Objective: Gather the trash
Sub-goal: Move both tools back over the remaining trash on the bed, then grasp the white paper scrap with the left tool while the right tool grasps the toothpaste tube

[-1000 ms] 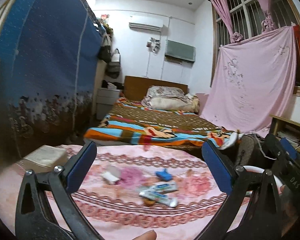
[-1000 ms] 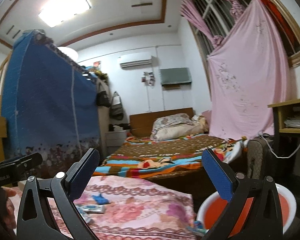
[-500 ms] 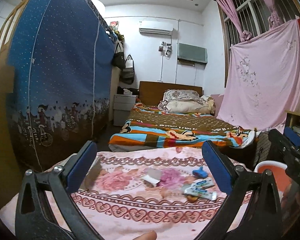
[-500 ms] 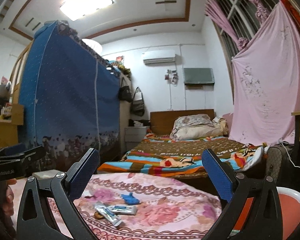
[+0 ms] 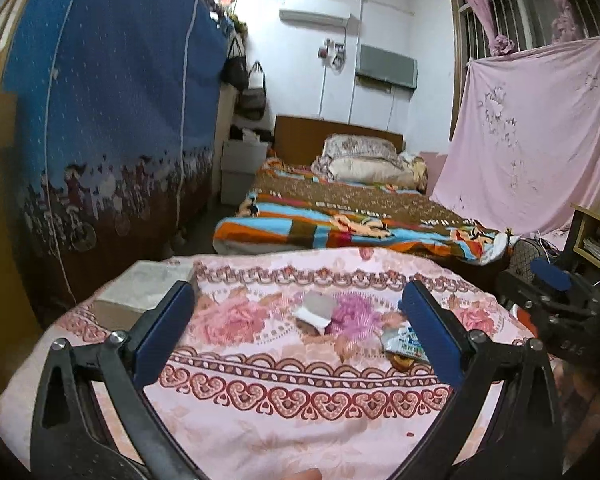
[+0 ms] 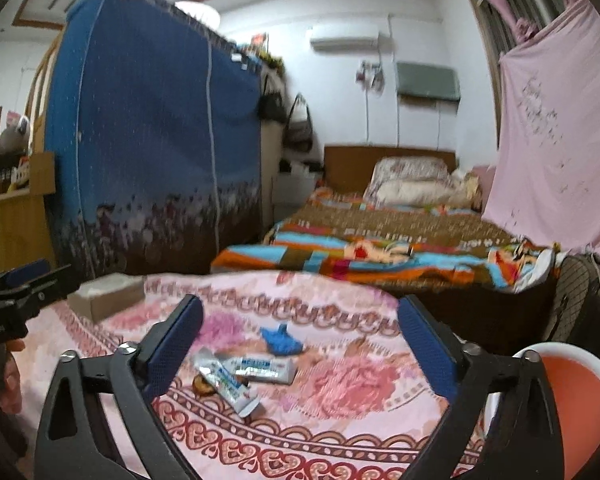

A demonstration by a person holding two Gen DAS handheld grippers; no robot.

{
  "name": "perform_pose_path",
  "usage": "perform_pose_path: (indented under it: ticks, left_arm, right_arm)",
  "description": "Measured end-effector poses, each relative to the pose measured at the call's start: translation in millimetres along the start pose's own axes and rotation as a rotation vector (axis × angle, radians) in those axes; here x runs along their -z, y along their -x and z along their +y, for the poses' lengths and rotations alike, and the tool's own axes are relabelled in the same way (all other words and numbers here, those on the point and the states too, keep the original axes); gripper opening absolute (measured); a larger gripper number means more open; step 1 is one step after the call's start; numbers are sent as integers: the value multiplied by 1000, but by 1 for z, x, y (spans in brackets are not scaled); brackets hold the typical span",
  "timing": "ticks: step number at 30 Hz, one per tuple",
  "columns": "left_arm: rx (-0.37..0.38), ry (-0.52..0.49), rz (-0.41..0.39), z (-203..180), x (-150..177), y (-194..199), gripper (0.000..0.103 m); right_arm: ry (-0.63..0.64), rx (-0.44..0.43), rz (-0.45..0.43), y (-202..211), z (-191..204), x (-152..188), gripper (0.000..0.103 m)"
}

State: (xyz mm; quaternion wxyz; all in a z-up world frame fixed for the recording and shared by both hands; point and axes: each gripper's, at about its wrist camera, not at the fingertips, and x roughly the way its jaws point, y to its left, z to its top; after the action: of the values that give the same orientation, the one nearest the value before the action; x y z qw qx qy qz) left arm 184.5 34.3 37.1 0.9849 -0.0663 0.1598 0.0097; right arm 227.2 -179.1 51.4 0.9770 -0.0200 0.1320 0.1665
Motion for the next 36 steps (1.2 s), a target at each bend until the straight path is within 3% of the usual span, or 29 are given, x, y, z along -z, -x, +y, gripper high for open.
perform_pose_path:
  ticks: [5,11,16,20,27,36]
  left_arm:
    - [12,1,90,-1,3,-15,83]
    - [40,19,230,3,6,-40,63]
    - [49,16,342,2,13,-60,52]
    - [64,23,394,4,16,-69,49]
    - [75,5,442,3,16,-80,47]
    - [81,-67,484,-4,15,-104,46]
  right_arm:
    - [5,-74,136,-23,3,7,74]
    - [51,-142,286,-44,15,17,53]
    - [96,-190,396,-57,26,27,47]
    - [127,-212,446,-64,33,32,46]
    - [149,-228,541,-79,39,41,30]
    - [104,-223,521,-76,28,37,26]
